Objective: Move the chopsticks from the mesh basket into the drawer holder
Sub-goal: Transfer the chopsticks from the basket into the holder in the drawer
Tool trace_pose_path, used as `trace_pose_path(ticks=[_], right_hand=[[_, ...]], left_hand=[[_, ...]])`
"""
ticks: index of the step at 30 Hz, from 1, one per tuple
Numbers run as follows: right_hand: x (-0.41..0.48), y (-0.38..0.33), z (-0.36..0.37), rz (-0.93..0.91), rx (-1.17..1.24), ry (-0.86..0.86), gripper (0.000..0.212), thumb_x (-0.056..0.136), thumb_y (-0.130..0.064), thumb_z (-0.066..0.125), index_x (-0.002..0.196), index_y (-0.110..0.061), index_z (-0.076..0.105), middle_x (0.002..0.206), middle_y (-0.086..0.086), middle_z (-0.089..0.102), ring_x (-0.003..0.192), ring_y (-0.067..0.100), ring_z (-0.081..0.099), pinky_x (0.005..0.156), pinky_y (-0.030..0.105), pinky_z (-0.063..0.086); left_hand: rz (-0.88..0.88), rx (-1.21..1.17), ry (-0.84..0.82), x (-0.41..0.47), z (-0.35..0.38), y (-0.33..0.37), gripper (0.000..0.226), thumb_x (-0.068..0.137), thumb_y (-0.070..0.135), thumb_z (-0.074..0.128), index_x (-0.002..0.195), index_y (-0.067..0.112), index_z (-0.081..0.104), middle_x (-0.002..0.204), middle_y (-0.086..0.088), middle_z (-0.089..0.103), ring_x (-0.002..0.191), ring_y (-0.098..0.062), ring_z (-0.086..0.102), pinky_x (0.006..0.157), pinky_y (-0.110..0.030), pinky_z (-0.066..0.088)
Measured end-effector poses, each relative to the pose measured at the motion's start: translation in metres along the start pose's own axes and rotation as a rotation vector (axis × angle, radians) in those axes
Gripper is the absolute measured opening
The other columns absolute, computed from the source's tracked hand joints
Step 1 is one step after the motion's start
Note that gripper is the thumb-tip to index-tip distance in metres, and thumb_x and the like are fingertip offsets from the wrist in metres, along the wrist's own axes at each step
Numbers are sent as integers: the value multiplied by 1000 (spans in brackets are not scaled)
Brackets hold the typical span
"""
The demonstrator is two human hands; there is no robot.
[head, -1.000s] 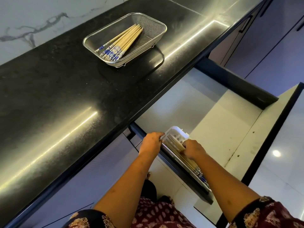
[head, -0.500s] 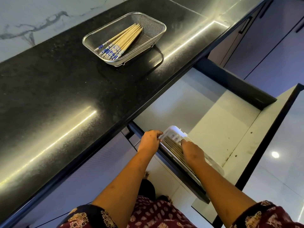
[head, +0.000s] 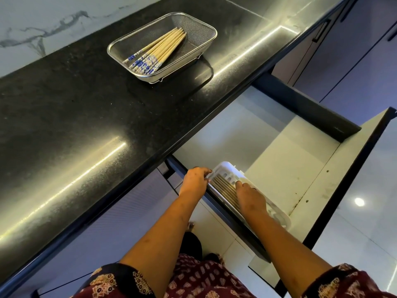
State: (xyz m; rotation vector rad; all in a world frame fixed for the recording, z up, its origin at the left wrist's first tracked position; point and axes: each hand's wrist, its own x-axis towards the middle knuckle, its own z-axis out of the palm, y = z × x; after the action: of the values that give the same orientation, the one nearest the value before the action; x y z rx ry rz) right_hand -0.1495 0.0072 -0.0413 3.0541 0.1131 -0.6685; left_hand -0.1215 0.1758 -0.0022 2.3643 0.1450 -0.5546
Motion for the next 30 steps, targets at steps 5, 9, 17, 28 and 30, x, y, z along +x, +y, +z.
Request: trace_pose_path(ticks=[5, 9, 17, 28, 30], right_hand=[[-5, -2, -1, 1, 1, -20, 36, 95, -5, 49, 130, -11, 42, 124, 9, 57, 108, 25, 62, 85, 31, 52], [-7, -1, -7, 9, 49, 1, 30, 96, -7, 47, 125, -12, 45, 118, 8, 61, 104, 23, 63, 80, 30, 51], [0, 4, 5, 41, 381, -311, 22, 97, -13, 45, 111, -10, 60, 115, 12, 64, 102, 25, 60, 89, 32, 48], [-3, 4, -45, 124, 869, -417, 25, 97, -3, 39, 108, -5, 61, 94, 11, 60, 79, 21, 57, 62, 24, 44], [-1, -2, -66, 150, 992, -403, 23, 98, -6, 37, 103, -8, 59, 81, 6, 60, 66, 16, 56, 56, 24, 37]], left_hand=[[-2, 25, -1, 1, 0, 1, 34, 90, 6, 59, 124, 9, 60, 118, -13, 66, 106, -25, 64, 96, -36, 52], [-4, 41, 0, 0, -1, 3, 35, 89, 5, 61, 123, 10, 61, 118, -13, 67, 106, -25, 64, 95, -36, 52], [-4, 111, 28, -12, 1, 6, 42, 87, 1, 62, 128, 10, 58, 123, -14, 64, 108, -26, 64, 94, -36, 53], [-48, -99, 126, -21, -22, 21, 30, 85, 2, 65, 115, 4, 65, 116, -12, 67, 106, -23, 64, 99, -32, 49], [-49, -170, 169, -21, -33, 27, 29, 84, 4, 67, 113, 5, 66, 116, -12, 67, 106, -22, 63, 99, -29, 48]])
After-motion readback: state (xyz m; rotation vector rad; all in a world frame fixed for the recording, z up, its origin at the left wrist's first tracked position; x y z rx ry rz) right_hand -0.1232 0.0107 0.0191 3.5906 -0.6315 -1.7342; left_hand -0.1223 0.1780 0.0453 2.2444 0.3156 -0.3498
